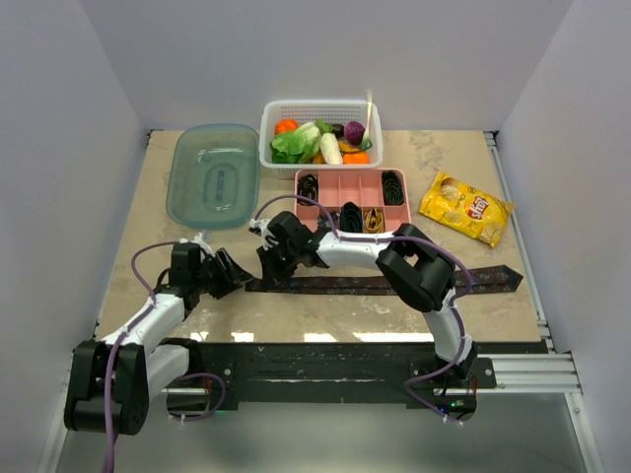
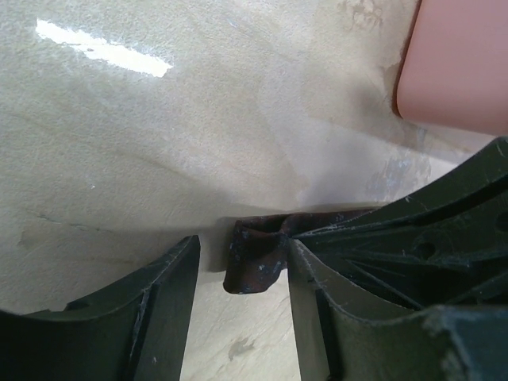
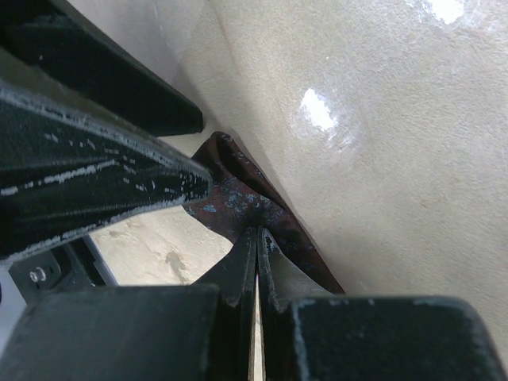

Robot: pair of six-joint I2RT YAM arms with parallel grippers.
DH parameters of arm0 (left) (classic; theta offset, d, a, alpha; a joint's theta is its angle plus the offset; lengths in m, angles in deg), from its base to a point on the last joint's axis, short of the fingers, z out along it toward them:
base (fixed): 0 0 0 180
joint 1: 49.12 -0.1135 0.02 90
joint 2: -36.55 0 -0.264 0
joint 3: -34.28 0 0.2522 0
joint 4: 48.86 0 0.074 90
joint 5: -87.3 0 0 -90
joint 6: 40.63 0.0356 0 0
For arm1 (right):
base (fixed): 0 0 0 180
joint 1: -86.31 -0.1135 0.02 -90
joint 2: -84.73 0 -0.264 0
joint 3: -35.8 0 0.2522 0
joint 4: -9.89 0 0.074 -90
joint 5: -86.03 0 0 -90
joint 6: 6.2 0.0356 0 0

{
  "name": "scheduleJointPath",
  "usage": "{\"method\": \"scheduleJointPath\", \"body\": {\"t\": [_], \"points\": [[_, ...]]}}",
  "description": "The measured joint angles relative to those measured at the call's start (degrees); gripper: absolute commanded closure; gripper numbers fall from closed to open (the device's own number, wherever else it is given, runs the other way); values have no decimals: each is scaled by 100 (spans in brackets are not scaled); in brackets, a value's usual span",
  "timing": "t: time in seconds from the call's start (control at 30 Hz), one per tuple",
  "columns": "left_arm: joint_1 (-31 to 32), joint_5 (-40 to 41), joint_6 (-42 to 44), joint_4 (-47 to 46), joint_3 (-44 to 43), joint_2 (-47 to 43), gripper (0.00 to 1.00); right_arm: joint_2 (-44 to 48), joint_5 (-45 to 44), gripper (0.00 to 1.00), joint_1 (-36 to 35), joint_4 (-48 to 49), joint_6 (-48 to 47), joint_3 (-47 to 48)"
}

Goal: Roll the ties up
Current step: Roll the tie at the center of the board.

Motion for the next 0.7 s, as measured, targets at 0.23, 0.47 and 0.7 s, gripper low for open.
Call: {"method": "scheduleJointPath", "body": {"t": [0.23,0.47,0.7], "points": [[4,-136,-2,-166,192,-179,50,-168,140,100,31,-17,111,197],[31,-118,-28,-284,304,-122,83,-221,225,100,46,-22,166,260],[39,39,9,-87,256,-129,100,-188,140,100,46,-35,166,260]]}}
